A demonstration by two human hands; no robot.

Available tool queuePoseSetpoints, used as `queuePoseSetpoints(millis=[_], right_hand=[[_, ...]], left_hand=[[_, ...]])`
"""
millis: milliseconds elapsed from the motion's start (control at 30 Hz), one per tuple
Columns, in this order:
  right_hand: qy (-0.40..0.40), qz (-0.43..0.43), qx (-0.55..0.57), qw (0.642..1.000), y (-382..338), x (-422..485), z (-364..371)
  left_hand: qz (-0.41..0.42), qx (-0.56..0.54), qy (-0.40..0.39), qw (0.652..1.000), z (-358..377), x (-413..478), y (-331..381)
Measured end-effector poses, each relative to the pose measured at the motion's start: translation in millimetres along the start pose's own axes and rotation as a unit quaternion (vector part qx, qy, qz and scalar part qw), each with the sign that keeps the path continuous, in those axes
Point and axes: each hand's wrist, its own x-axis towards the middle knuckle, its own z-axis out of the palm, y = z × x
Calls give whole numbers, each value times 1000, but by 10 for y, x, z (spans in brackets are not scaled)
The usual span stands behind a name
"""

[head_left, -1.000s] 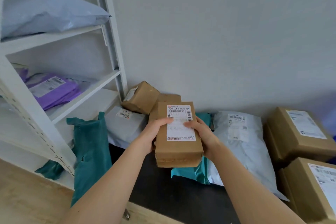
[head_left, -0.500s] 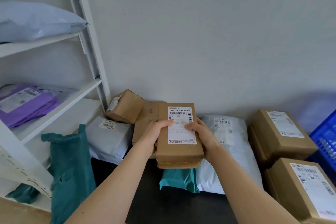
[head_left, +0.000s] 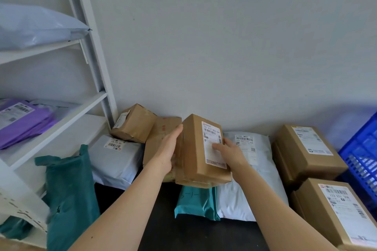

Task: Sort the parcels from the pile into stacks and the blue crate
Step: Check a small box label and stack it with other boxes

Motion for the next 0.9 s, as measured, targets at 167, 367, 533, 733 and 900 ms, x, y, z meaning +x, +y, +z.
queuePoseSetpoints(millis=[167, 367, 533, 733, 900], right_hand=[[-8, 33, -32, 999, -113, -97, 19], [-81, 68, -10, 994, -141, -197, -27], [-74, 86, 12, 993, -111, -194, -28], [-89, 99, 45, 990, -159, -244, -19], [-94, 103, 51, 989, -154, -265, -29]], left_hand=[[25, 25, 11, 999, 33, 29, -10], [63, 73, -10, 995, 38, -1, -5], [44, 67, -42, 996, 35, -66, 24], [-79, 7, -116, 990, -30, -135, -10], [-67, 16, -101, 993, -31, -103, -71]])
